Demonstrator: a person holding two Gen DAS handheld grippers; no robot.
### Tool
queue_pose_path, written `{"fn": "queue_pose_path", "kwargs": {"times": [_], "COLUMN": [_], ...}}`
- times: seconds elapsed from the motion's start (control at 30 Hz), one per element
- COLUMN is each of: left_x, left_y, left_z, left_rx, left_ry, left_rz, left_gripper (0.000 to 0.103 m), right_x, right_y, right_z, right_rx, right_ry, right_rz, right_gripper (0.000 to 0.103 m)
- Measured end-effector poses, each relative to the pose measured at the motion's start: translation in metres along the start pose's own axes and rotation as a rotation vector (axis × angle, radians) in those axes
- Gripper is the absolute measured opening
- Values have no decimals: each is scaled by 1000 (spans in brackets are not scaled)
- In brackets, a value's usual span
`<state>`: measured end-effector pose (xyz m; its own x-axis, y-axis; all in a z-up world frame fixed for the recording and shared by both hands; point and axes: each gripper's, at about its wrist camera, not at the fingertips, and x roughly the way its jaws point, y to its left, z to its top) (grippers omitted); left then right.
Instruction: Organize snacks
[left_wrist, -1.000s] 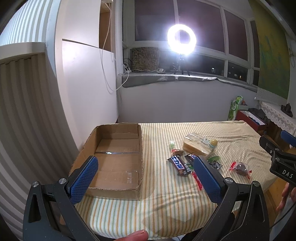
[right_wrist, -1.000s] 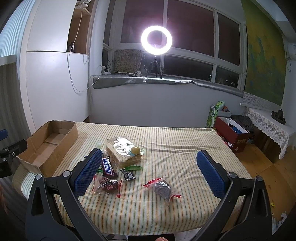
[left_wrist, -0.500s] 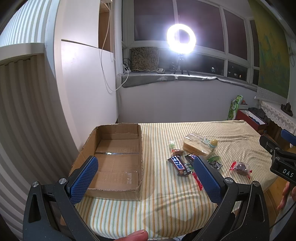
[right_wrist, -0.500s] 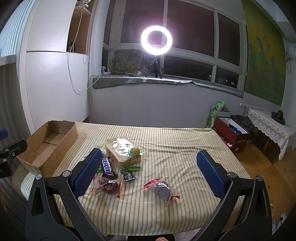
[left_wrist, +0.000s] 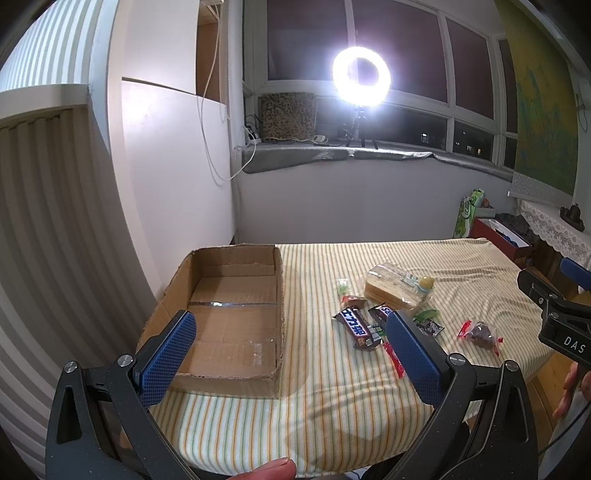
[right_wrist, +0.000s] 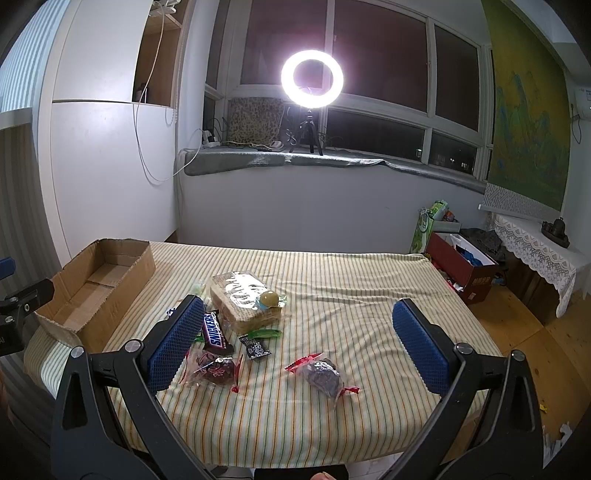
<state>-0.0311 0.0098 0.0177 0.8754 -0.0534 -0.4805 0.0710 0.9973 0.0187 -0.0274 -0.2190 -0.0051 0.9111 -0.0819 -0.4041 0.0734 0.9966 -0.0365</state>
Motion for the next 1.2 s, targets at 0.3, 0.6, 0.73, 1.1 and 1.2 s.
{"fn": "queue_pose_path", "kwargs": {"times": [0.3, 0.6, 0.73, 1.1, 1.2], "left_x": [0, 0, -2, -10, -11], "left_y": [1, 1, 2, 0, -2], "left_z": [-1, -1, -3, 0, 0], "left_rx": [0, 0, -3, -2, 3], "left_ry": [0, 1, -1, -15, -15], "left_rz": [-1, -1, -1, -3, -4], "left_gripper": [102, 102, 102, 102, 102], "right_x": [0, -1, -1, -10, -11], "right_y": [0, -1, -1, -4, -6], "right_z": [0, -1, 0, -3, -3], "right_rx": [-1, 0, 0, 3, 6], "right_ry": [1, 3, 2, -10, -9], "right_rz": [0, 0, 0, -7, -6], "right_gripper": [103, 103, 103, 103, 103]}}
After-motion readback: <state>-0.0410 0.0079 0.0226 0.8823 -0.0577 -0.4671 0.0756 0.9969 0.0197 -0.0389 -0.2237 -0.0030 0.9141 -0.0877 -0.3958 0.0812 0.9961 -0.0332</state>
